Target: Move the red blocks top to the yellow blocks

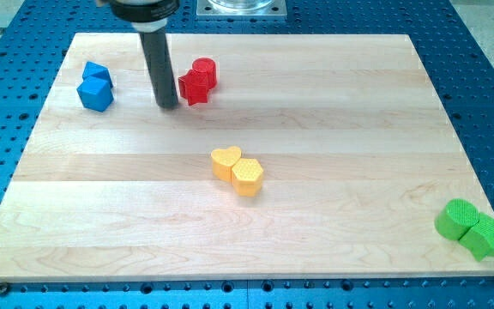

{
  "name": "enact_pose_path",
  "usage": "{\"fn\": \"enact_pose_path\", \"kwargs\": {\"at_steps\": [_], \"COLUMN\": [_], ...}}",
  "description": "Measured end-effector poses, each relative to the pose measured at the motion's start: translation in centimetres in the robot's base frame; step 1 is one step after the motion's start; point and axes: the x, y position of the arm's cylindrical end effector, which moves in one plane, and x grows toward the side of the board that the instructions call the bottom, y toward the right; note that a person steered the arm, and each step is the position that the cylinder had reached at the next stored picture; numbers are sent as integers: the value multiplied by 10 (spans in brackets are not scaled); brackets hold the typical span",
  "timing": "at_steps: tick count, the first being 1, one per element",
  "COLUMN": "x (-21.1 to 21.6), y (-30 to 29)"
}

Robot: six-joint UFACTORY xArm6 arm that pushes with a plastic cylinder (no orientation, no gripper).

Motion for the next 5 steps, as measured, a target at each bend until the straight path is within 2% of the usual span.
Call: {"fn": "enact_pose_path", "kwargs": {"at_steps": [3,4,5], "x": [-42,-97,-122], "y": [22,22,22]}}
